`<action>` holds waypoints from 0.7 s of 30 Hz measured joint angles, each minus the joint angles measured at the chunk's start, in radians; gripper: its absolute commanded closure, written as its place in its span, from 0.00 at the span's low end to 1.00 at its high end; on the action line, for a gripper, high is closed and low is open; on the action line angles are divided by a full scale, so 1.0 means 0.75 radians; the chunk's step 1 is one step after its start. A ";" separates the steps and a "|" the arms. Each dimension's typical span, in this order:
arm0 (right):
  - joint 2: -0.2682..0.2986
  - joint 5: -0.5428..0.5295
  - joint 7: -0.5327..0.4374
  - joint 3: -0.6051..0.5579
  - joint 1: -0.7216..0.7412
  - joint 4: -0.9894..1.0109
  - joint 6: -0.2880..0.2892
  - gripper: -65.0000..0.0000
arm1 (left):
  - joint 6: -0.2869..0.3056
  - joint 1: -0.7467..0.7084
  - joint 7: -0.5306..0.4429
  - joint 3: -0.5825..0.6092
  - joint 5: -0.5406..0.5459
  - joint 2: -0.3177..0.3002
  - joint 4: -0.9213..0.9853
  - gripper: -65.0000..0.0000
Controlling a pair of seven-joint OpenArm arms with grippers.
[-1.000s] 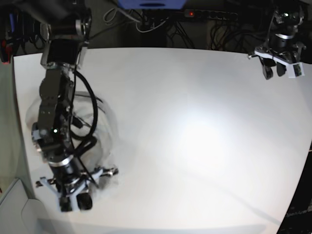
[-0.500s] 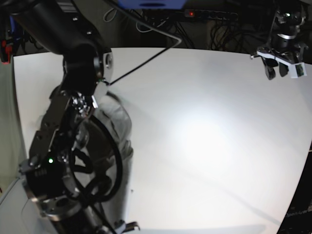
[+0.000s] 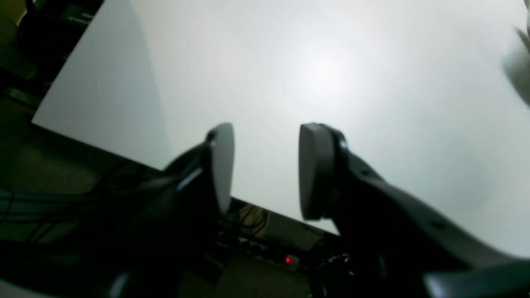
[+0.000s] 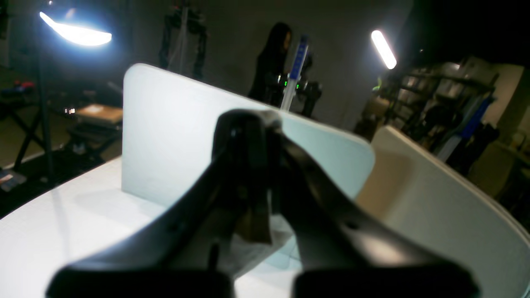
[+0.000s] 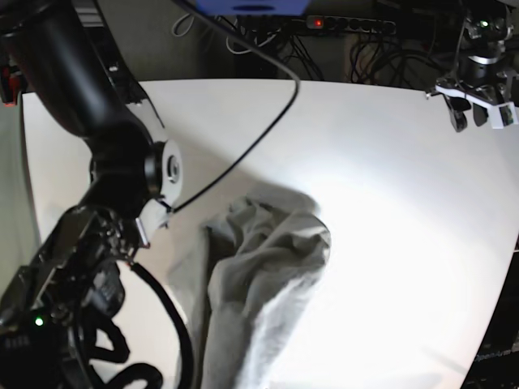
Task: Layout the t-shirt on the table in an organized manner, then fold the t-shirt properly
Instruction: 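Lift the t-shirt with the right gripper and drag it across the table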
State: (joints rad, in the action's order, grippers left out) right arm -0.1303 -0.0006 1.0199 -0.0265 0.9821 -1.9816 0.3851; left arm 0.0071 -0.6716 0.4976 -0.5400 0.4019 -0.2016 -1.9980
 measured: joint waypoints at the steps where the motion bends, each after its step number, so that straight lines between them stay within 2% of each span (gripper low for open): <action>1: 0.001 0.000 0.017 0.000 0.001 0.000 0.000 1.00 | 0.000 0.000 0.000 0.000 0.000 0.000 0.000 0.61; 6: 0.009 0.017 0.045 0.139 -0.164 0.004 0.001 1.00 | 0.000 -0.001 0.000 0.000 0.000 0.000 0.000 0.61; 13: 0.165 -0.006 0.034 0.199 -0.372 0.009 0.002 1.00 | 0.000 -0.001 0.000 0.001 0.001 0.006 0.000 0.61; 16: 0.223 -0.008 0.017 0.314 -0.506 0.007 0.002 1.00 | 0.000 -0.001 0.000 0.002 0.000 0.004 0.000 0.61; 19: 0.249 0.021 0.010 0.476 -0.689 0.013 0.006 1.00 | 0.000 0.000 0.000 0.001 0.000 0.000 0.003 0.61; 21: 0.248 0.025 -0.072 0.549 -0.821 0.017 0.003 1.00 | 0.002 -0.002 0.000 0.002 0.001 0.004 0.003 0.61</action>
State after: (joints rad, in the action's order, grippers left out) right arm 0.0555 0.0185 0.9657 0.3851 0.3664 -1.9690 0.3870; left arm 0.0082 -0.6727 0.4976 -0.5388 0.4026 -0.1989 -1.9961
